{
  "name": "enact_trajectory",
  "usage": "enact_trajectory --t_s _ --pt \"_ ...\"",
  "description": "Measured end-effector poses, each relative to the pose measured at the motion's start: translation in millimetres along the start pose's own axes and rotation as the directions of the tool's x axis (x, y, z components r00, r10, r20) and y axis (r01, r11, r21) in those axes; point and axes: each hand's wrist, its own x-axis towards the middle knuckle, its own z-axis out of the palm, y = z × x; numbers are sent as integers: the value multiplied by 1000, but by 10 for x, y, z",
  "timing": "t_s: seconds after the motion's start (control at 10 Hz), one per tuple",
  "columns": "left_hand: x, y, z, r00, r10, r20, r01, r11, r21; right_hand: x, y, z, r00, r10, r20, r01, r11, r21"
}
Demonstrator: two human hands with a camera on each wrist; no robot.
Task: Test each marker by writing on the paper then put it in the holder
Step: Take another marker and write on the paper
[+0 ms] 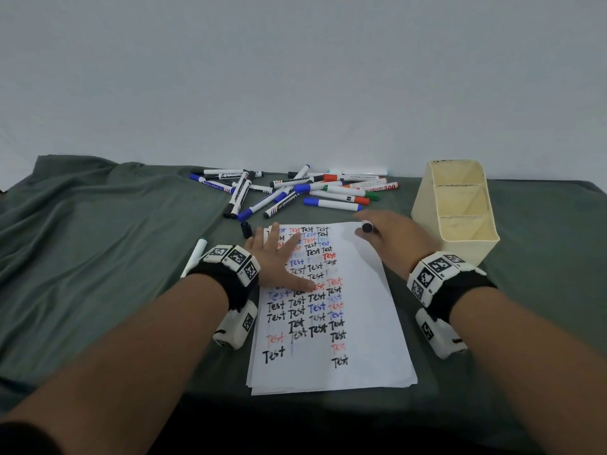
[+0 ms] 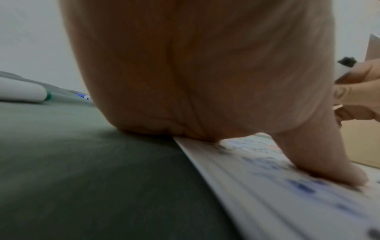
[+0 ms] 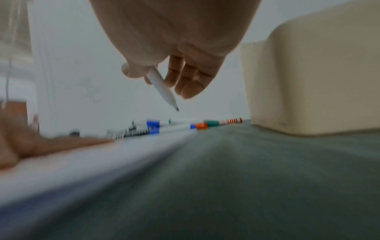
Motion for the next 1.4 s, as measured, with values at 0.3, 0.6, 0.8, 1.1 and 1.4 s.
enact_trajectory --t_s 0.3,0.6,0.8,1.1,1.4 --pt "19 -2 12 1000 2 15 -1 999 -34 404 -188 -95 926 367 -84 -108 473 875" --pt "17 -1 6 1000 19 21 -18 999 -50 646 -320 398 859 511 23 -264 404 876" --pt "7 3 -12 999 26 43 -24 999 -48 655 -237 518 879 475 -36 -276 570 774" --pt "-10 7 -28 998 22 53 -20 999 -50 659 -261 531 891 453 -16 -308 631 712" --pt "-6 5 -20 998 25 52 -22 998 -57 647 -262 526 901 433 -30 -290 653 700"
